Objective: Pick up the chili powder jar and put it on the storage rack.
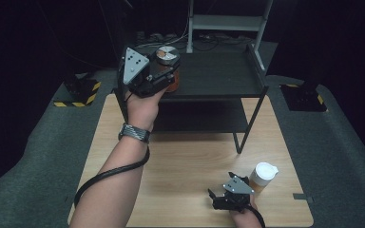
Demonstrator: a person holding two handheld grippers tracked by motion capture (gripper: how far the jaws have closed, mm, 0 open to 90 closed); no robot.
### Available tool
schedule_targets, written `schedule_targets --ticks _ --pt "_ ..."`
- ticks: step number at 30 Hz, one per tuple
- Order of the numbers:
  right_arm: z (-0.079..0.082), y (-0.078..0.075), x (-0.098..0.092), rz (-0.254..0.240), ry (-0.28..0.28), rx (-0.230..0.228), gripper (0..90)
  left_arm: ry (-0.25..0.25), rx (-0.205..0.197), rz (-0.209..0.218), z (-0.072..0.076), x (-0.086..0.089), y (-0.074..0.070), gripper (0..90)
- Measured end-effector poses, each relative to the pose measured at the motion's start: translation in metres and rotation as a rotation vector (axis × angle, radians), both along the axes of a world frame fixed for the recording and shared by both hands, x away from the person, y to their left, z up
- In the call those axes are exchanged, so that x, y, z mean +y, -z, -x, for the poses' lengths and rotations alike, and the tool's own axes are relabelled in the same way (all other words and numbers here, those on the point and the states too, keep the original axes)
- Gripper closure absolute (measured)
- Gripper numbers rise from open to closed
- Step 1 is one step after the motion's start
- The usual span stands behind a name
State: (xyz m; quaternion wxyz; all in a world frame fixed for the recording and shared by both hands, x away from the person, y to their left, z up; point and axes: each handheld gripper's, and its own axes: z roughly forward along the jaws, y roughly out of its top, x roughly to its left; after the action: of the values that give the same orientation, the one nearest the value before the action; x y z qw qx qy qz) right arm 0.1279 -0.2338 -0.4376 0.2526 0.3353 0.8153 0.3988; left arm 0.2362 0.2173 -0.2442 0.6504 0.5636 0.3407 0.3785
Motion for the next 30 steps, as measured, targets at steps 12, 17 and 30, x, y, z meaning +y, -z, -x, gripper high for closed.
schedule_targets --ticks 12,17,30 --pt "0.0001 -0.0001 0.0003 0.004 -0.002 -0.002 0.9 -0.006 -0.004 0.004 0.0005 -0.0015 0.0016 34.3" --pt "0.0000 -0.0001 0.0003 0.003 -0.002 -0.001 0.9 -0.004 -0.001 0.006 0.0005 -0.0014 0.0013 34.2" --pt "-0.0002 -0.0003 0.0006 0.006 -0.003 0.000 0.9 0.004 0.033 0.026 0.0029 -0.0002 -0.0003 17.7"
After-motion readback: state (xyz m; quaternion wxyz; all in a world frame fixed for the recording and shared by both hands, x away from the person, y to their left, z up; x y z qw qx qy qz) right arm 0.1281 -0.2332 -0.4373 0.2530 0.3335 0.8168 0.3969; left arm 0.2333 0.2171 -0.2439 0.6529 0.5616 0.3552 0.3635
